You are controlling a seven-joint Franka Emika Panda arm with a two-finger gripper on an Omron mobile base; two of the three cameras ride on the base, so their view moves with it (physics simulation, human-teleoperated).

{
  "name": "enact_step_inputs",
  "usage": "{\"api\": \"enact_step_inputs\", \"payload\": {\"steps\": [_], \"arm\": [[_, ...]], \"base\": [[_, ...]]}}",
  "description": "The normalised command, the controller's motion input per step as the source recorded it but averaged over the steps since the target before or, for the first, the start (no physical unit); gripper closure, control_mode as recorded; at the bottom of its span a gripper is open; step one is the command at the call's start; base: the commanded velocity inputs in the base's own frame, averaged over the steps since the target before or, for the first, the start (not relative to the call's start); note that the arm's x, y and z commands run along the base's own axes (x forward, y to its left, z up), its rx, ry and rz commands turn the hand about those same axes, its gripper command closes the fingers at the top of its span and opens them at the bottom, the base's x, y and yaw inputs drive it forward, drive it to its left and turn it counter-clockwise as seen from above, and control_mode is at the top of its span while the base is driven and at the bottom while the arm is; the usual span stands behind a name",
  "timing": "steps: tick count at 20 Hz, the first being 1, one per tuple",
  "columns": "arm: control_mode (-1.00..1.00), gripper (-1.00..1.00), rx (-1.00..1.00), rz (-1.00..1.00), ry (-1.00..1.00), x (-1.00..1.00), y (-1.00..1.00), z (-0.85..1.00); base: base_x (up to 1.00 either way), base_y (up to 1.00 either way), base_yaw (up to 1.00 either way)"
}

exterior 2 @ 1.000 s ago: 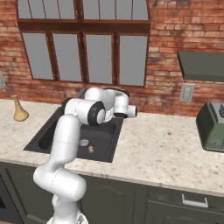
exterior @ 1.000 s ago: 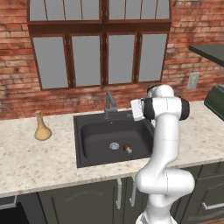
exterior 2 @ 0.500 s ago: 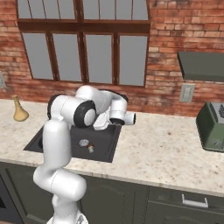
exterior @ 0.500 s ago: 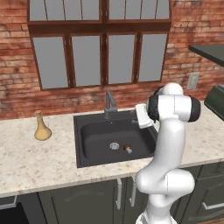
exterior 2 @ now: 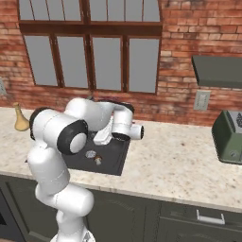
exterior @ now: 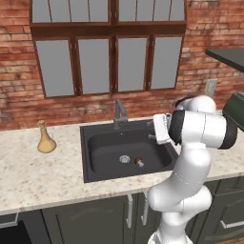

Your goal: Turn on the sink faucet. Then move the mushroom from the counter to the sink. Turn off the sink. Move the vegetable from the sink to the pot next to the stove. Finally move the pot to the rear right burner.

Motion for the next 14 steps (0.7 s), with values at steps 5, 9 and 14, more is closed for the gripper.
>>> {"api": "enact_step_inputs", "payload": {"steps": [5, 9, 14], "arm": [[-1.00, -1.00, -0.04, -0.07, 0.00, -0.58, 0.08, 0.43], [-1.00, -1.00, -0.08, -0.11, 0.01, -0.48, 0.08, 0.48], [-1.00, -1.00, -0.10, -0.10, 0.07, -0.38, 0.05, 0.47]], "base": [[0.00, 0.00, 0.00], [0.00, 0.00, 0.00], [0.00, 0.00, 0.00]]}}
